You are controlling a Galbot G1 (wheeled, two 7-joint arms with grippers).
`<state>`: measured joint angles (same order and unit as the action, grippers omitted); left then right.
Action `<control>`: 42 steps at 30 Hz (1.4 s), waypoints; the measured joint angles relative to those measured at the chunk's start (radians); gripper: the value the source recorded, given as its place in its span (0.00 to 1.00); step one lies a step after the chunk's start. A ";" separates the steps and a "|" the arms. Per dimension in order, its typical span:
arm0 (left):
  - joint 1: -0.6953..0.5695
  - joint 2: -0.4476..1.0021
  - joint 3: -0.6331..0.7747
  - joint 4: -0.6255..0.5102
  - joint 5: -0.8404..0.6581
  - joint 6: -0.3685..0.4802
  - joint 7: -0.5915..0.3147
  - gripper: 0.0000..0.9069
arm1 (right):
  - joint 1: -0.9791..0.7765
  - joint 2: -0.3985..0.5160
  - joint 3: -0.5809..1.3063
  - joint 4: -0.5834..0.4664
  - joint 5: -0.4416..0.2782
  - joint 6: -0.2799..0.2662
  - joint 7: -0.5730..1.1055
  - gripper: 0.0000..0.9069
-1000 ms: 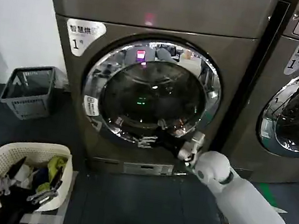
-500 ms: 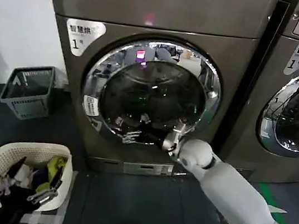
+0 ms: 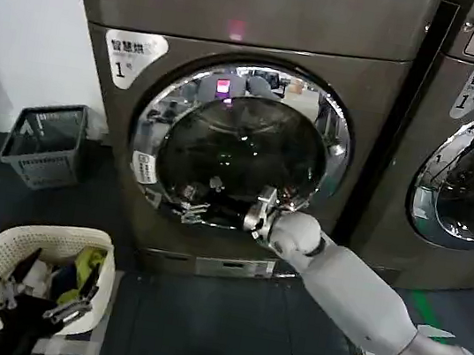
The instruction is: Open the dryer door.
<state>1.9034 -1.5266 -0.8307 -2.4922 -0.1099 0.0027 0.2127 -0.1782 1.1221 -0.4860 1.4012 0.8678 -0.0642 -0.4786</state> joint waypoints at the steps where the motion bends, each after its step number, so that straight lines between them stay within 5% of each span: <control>1: 0.000 0.000 0.000 0.000 0.000 0.000 0.000 1.00 | 0.004 0.005 -0.003 -0.006 0.001 0.000 0.000 1.00; 42: -0.019 -0.002 -0.001 -0.017 -0.001 0.009 0.001 1.00 | 0.073 0.167 -0.055 -0.175 0.001 -0.001 -0.049 1.00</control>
<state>1.8843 -1.5281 -0.8312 -2.5097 -0.1112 0.0120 0.2137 -0.1050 1.2895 -0.5414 1.2266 0.8687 -0.0657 -0.5274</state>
